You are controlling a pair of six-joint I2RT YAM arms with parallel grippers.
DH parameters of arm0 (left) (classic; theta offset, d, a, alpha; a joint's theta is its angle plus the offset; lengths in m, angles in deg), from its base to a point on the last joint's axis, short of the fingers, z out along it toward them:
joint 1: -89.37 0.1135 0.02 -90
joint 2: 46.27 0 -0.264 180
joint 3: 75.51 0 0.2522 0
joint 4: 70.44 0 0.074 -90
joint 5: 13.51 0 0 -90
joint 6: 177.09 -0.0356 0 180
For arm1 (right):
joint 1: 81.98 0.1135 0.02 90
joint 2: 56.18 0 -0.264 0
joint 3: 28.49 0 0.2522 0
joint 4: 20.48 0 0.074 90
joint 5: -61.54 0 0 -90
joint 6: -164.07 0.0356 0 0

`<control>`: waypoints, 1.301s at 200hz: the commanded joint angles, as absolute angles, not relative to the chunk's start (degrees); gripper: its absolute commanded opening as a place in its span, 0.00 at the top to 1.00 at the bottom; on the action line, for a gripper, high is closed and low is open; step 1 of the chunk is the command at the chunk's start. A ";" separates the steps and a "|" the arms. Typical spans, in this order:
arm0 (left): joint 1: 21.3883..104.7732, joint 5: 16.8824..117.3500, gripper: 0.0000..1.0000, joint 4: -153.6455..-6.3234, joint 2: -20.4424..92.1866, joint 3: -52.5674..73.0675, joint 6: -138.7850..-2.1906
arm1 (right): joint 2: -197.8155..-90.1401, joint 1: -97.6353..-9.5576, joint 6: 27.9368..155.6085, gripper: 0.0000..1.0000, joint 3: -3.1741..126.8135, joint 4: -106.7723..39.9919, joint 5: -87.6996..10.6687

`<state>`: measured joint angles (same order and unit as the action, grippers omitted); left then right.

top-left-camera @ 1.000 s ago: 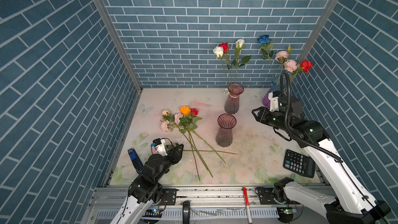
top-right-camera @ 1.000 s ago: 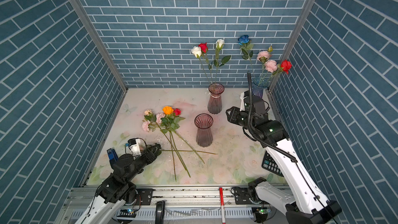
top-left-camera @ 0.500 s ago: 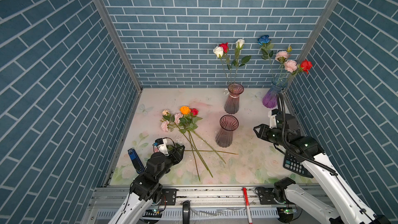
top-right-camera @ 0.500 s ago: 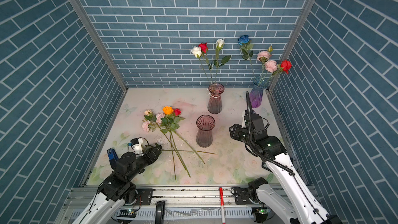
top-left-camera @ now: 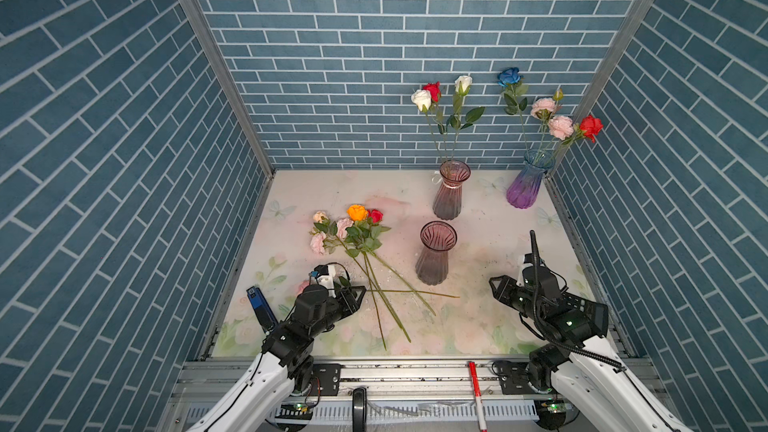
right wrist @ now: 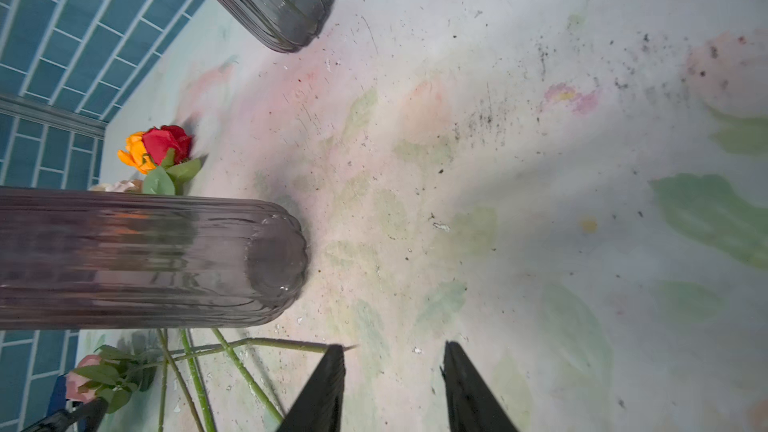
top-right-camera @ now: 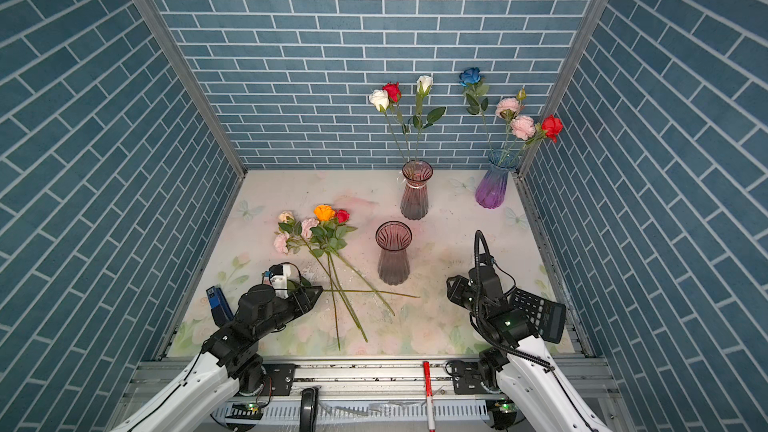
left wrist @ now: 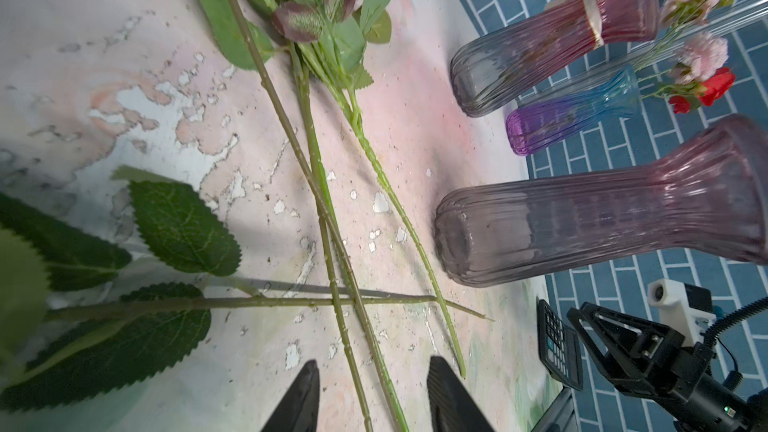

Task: Arrange the flowers into the vase
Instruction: 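Open the right gripper and draw it back toward the robot, then lower the left gripper to the flower pile and close on a cream rose stem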

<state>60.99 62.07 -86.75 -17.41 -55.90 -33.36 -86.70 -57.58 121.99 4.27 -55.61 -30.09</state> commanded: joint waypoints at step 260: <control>57.38 55.96 0.78 -78.80 19.42 -42.55 -36.39 | -90.28 -57.99 130.01 0.58 -2.08 -39.90 -29.87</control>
<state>57.58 56.04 -78.86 19.73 -43.34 -35.70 -90.35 -57.73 128.29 -3.14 -40.59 -30.18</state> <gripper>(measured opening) 0.205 0.418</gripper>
